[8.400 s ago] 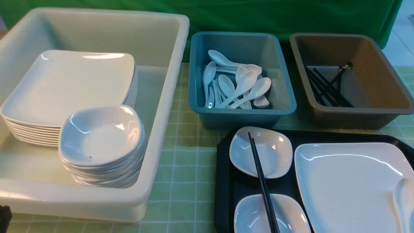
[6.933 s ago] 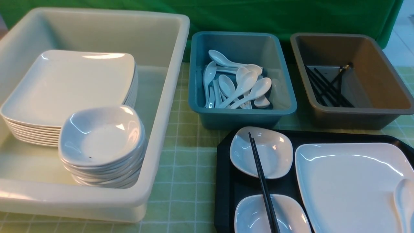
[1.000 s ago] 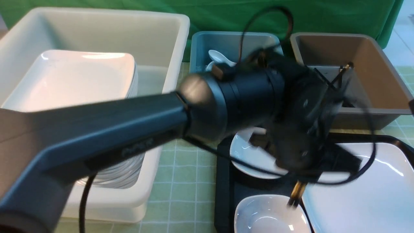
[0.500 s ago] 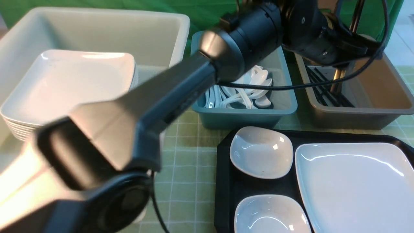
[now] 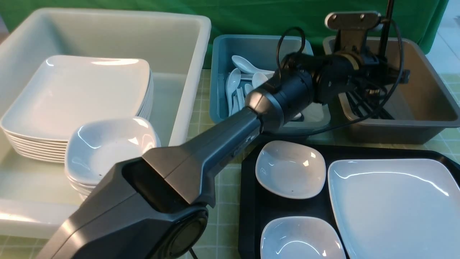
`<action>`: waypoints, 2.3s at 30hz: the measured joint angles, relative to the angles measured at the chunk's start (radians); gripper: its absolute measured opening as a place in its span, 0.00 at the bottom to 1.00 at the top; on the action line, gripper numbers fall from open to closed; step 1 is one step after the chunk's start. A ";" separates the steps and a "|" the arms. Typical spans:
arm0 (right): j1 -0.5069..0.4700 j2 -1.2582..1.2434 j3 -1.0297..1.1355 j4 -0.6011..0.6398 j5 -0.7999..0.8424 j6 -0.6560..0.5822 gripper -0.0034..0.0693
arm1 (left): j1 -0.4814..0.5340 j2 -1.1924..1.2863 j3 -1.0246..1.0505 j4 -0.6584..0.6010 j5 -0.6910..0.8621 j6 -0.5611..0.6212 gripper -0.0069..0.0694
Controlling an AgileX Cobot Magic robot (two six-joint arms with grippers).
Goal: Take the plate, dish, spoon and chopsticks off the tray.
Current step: Use the left arm to put the chopsticks into the small storage box on the right, then use the left arm to grab a small plate from the dinner plate
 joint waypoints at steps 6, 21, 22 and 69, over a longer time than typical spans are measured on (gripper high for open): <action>0.000 0.000 0.001 -0.024 -0.006 0.011 0.06 | 0.001 0.019 0.000 0.000 0.010 0.002 0.18; 0.000 0.000 0.001 -0.037 -0.005 0.028 0.06 | 0.004 0.000 0.000 0.053 0.269 0.021 0.55; 0.000 0.000 0.001 -0.037 -0.004 0.028 0.06 | 0.004 -0.028 0.000 0.065 0.351 0.022 0.54; 0.000 -0.001 0.001 -0.034 0.061 0.008 0.06 | -0.025 -0.547 1.049 0.002 0.718 0.309 0.23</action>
